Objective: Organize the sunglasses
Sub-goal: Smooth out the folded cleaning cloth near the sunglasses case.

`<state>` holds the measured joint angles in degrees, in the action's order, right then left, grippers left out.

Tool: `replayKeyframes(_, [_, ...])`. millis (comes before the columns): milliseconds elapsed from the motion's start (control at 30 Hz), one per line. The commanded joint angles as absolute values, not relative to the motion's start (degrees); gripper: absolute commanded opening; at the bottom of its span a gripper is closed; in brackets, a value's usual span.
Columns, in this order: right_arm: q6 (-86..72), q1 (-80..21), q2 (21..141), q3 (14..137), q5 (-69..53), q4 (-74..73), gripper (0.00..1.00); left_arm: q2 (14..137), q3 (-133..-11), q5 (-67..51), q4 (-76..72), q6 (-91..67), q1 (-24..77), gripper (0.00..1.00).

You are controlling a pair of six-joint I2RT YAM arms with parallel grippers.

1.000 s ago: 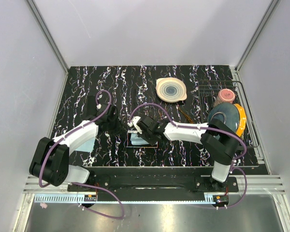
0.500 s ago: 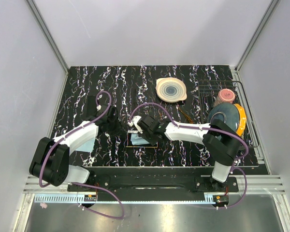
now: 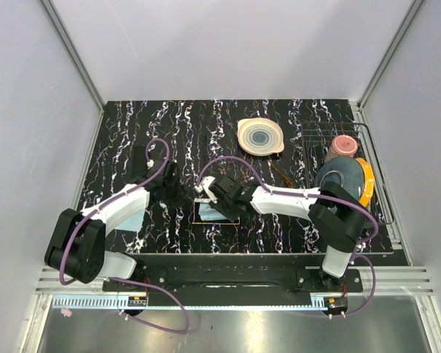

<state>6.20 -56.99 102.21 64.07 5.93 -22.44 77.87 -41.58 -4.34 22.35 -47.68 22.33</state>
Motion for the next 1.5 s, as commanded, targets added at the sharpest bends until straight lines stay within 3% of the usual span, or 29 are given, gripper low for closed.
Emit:
replayKeyframes(0, [6.3, -57.4, 99.7, 66.2, 5.3, -22.6, 0.31, 77.6, -41.0, -5.0, 20.2, -48.0, 22.0, 0.4])
replayKeyframes(333, [6.4, -57.5, 98.9, 66.1, 6.3, -22.9, 0.22, 77.7, -41.0, -5.2, 20.0, -47.9, 22.0, 0.4])
replayKeyframes(767, [6.5, -57.4, 98.4, 65.4, 5.2, -23.3, 0.22, 77.9, -40.8, -5.4, 19.8, -47.9, 22.0, 0.4])
replayKeyframes(867, [6.5, -57.4, 98.9, 65.3, 5.3, -23.2, 0.16, 77.9, -40.7, -5.4, 19.7, -47.9, 22.0, 0.4])
replayKeyframes(900, [6.4, -57.4, 99.2, 65.3, 5.3, -23.6, 0.07, 77.8, -40.6, -5.4, 19.7, -47.9, 21.9, 0.4])
replayKeyframes(1000, [6.2, -57.5, 99.3, 65.1, 5.2, -23.8, 0.0, 77.8, -40.6, -5.4, 19.8, -47.9, 21.9, 0.4])
replayKeyframes(1467, [7.0, -57.5, 97.9, 63.2, 4.4, -24.3, 0.0, 77.6, -40.4, -5.6, 19.5, -48.1, 21.9, 0.4])
